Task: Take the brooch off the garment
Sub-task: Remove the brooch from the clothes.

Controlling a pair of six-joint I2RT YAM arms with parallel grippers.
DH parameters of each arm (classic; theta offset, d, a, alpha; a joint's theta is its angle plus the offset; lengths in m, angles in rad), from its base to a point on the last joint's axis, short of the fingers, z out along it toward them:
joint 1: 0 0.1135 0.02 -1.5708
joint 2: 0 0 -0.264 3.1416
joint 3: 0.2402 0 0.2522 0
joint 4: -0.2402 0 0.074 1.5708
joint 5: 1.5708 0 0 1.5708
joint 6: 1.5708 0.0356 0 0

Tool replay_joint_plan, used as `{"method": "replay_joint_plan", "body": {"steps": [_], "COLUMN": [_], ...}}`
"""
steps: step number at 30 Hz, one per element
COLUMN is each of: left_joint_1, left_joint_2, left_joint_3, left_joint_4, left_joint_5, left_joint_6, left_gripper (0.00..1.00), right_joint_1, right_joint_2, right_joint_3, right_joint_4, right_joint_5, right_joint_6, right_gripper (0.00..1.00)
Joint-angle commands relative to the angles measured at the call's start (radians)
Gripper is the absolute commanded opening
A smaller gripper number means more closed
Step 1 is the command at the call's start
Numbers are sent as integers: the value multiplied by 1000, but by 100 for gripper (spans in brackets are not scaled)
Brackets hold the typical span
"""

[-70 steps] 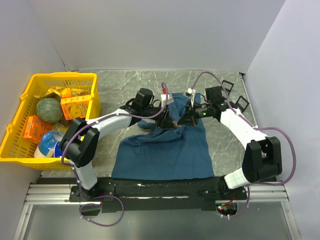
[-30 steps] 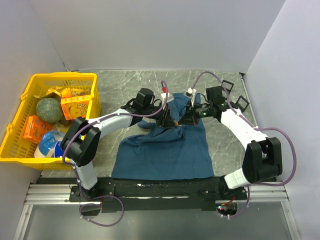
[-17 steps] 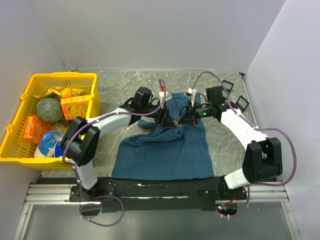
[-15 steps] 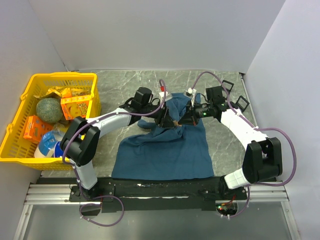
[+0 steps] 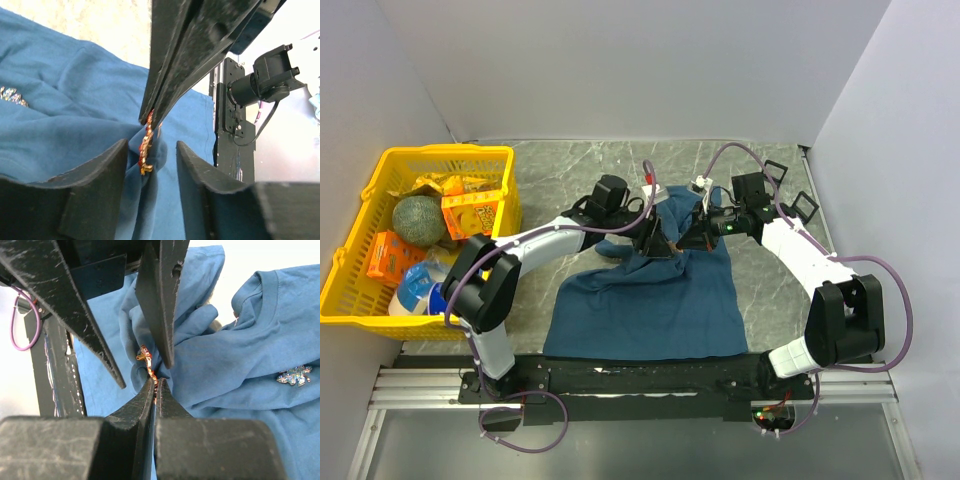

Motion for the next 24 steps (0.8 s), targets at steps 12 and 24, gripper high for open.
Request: {"method": "replay_joint_plan", "body": {"steps": [12, 24], "left_joint_1": [-12, -14], "left_joint_2": [-11, -2], "left_joint_3": [51, 53], "left_joint_4": [-4, -9], "left_joint_5": [-15, -47], "left_joint_6": [25, 21], "left_gripper": [30, 22], "right_joint_1": [5, 6], "right_joint_2": [-36, -34], "right_joint_3": [-1, -1], "right_joint_4": [19, 18], "right_joint_5": [-25, -25], "right_joint_6": [-5, -6], "right_gripper": [0, 0]}}
